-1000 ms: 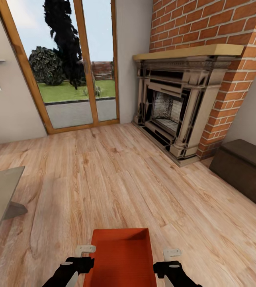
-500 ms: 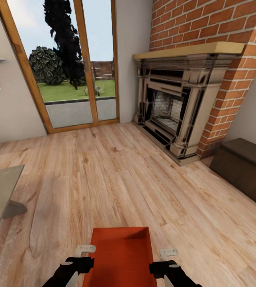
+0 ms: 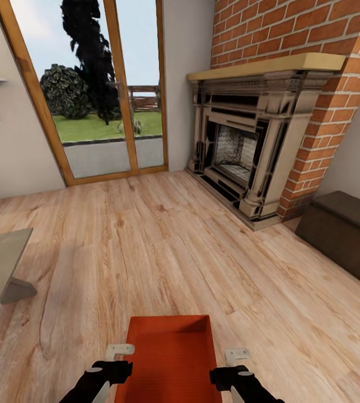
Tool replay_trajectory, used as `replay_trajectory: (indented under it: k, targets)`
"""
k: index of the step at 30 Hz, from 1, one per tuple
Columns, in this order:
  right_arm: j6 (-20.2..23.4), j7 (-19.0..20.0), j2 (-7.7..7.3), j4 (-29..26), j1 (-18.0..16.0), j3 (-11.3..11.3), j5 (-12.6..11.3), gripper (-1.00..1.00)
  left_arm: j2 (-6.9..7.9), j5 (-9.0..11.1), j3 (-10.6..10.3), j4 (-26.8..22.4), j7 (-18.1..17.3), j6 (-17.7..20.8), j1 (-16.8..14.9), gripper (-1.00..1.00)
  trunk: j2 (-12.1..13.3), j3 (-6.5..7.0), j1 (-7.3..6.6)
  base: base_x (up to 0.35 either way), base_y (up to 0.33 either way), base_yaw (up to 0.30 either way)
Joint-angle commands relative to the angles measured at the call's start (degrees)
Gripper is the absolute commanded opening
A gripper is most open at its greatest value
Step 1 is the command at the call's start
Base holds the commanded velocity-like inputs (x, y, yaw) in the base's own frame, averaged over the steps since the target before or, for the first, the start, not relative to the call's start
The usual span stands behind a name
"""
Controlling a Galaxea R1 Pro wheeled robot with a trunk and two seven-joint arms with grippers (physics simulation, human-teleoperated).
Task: Move the two storage containers from the living room to the garage. In the garage, place one container on the floor and stack the other container on top of it (either order is fine).
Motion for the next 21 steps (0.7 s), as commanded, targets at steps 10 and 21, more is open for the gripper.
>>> replay_trajectory:
  k: [10,21]
  targets:
    - [0.24,-0.54,-0.09,-0.11,-0.03,0.42,-0.60,1.00,0.09,0.60,-0.36,-0.11,0.56,0.18,-0.03,1.00,-4.05,-1.85,2.19,0.000,0.000,0.000]
    - [0.24,-0.54,-0.09,-0.11,-0.03,0.42,-0.60,1.00,0.09,0.60,-0.36,-0.11,0.56,0.18,-0.04,1.00,-4.85,-2.26,2.63,0.000,0.000,0.000]
